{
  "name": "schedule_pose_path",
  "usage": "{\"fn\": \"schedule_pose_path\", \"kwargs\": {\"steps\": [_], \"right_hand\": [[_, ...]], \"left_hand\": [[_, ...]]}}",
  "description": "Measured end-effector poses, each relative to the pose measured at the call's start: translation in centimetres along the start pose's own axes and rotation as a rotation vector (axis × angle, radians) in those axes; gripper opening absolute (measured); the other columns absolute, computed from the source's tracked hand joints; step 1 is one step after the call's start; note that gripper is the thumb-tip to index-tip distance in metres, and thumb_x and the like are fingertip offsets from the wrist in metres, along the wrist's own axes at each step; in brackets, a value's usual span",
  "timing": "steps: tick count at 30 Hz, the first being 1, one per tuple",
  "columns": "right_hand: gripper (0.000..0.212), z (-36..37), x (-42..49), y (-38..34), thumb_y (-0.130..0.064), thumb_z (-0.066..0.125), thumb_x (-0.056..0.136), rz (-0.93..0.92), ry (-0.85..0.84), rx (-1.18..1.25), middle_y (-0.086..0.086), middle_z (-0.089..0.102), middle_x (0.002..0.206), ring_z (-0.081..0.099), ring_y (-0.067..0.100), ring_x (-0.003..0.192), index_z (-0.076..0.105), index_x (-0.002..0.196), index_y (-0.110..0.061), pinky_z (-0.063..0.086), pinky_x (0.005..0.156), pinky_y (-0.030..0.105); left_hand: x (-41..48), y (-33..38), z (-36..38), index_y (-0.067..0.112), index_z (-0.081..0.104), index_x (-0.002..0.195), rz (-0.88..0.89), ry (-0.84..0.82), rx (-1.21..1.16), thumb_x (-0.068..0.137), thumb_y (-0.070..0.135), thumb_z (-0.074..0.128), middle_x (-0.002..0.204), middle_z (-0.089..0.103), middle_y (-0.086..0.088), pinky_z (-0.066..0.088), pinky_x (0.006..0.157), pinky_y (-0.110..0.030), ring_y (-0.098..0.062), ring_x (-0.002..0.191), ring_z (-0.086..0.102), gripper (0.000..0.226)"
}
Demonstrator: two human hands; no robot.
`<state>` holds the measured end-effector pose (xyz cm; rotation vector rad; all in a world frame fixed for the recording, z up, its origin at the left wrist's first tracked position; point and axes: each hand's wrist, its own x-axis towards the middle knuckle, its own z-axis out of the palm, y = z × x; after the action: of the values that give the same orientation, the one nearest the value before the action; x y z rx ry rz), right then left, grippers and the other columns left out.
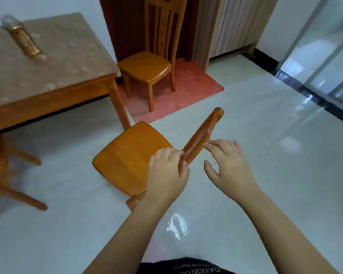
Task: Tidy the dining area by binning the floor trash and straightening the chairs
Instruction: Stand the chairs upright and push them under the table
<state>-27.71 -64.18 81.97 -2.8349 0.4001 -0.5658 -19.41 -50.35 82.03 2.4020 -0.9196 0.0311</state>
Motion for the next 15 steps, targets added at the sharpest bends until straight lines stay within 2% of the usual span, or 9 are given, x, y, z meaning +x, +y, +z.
{"fn": "schedule_pose_path", "kwargs": {"steps": [5, 9, 12, 15], "right_hand": [[0.040, 0.9, 2.3, 1.2, -0.030, 0.045, 0.078, -0.143, -0.111, 0.041, 0.007, 0.063, 0.109, 0.055, 0.026, 0.105, 0.062, 0.108, -0.010, 0.037, 0.095, 0.049], [0.043, 1.8, 4.0, 1.7, -0.033, 0.047, 0.077, -0.237, -0.226, 0.045, 0.007, 0.062, 0.109, 0.055, 0.026, 0.106, 0.061, 0.111, -0.010, 0.038, 0.096, 0.053], [0.043, 2.4, 5.3, 1.9, -0.032, 0.052, 0.075, -0.304, -0.282, 0.043, 0.006, 0.062, 0.108, 0.055, 0.027, 0.105, 0.061, 0.111, -0.011, 0.040, 0.095, 0.054], [0.045, 2.9, 6.9, 1.9, -0.030, 0.057, 0.072, -0.371, -0.354, 0.025, 0.007, 0.063, 0.110, 0.056, 0.027, 0.107, 0.061, 0.112, -0.012, 0.037, 0.096, 0.054]], "left_hand": [[0.4, 0.1, 0.9, 0.012, 0.062, 0.109, -0.147, -0.008, -0.005, 0.088, 0.024, 0.056, 0.111, 0.063, -0.006, 0.029, 0.086, -0.024, -0.021, 0.106, 0.052, 0.025], [1.2, -0.4, 1.6, 0.016, 0.054, 0.120, -0.289, -0.030, -0.139, 0.091, 0.030, 0.049, 0.121, 0.056, 0.000, 0.030, 0.092, -0.021, -0.012, 0.113, 0.044, 0.032], [1.3, -0.7, 2.0, 0.018, 0.052, 0.122, -0.336, -0.022, -0.185, 0.092, 0.032, 0.049, 0.123, 0.053, 0.002, 0.026, 0.090, -0.016, -0.010, 0.114, 0.041, 0.033], [1.2, -1.2, 2.5, 0.021, 0.051, 0.123, -0.405, -0.016, -0.225, 0.092, 0.033, 0.048, 0.126, 0.051, 0.005, 0.026, 0.092, -0.017, -0.008, 0.115, 0.039, 0.034]]}}
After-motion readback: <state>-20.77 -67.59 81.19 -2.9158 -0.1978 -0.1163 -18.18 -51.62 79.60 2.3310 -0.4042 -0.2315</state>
